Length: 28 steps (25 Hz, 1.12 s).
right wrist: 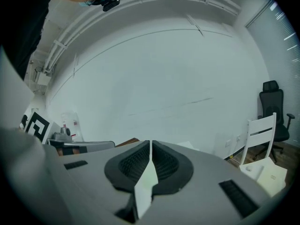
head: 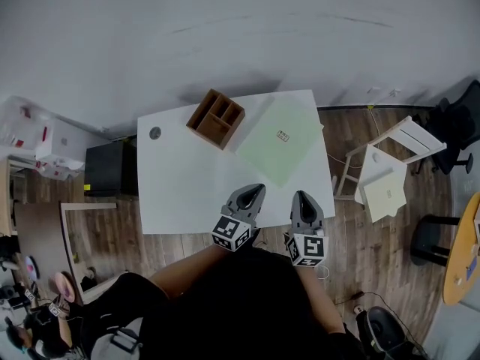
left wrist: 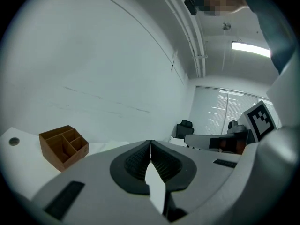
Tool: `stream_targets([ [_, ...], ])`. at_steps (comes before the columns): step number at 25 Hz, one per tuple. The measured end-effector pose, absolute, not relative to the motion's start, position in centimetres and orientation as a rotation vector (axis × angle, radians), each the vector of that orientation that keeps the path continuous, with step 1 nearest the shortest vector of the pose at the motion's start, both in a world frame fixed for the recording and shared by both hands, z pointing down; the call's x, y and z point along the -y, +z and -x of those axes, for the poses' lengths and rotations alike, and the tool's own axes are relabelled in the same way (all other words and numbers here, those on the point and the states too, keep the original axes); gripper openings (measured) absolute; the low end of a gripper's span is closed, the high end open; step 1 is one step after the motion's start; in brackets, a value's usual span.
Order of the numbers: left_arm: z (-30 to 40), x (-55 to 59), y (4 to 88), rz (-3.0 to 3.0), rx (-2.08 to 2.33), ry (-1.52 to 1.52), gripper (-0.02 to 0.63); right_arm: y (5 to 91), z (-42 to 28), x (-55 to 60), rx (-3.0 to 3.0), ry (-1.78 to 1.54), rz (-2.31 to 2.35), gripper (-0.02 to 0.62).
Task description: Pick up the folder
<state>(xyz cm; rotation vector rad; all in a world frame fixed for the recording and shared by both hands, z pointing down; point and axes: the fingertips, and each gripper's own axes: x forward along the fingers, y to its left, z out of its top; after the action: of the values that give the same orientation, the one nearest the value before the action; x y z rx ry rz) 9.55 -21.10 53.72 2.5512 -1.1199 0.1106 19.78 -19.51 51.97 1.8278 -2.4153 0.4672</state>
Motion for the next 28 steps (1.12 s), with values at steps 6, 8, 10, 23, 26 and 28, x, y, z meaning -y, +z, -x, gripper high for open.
stream_targets([
  [6, -8.3, 26.7, 56.7, -2.542, 1.066, 0.175, 0.015, 55.7, -19.2, 23.3, 2.362, 0.551, -1.81, 0.038],
  [8, -8.0, 28.4, 57.6, -2.538, 1.069, 0.19, 0.017, 56.9, -19.0, 24.4, 2.343, 0.571, -1.801, 0.038],
  [10, -7.7, 29.8, 58.7, -2.524, 1.063, 0.211, 0.017, 58.2, -19.0, 25.4, 2.318, 0.608, -1.803, 0.038],
  [23, -6.5, 37.9, 67.7, -2.418, 0.982, 0.349, 0.229, 67.3, -22.1, 29.6, 2.107, 0.844, -1.834, 0.102],
  [26, -6.4, 40.0, 69.5, -2.395, 0.963, 0.379, 0.269, 69.2, -22.3, 30.5, 2.064, 0.907, -1.848, 0.181],
  [28, -6.1, 41.3, 70.7, -2.382, 0.969, 0.404, 0.273, 70.7, -22.3, 30.8, 2.042, 0.979, -1.855, 0.187],
])
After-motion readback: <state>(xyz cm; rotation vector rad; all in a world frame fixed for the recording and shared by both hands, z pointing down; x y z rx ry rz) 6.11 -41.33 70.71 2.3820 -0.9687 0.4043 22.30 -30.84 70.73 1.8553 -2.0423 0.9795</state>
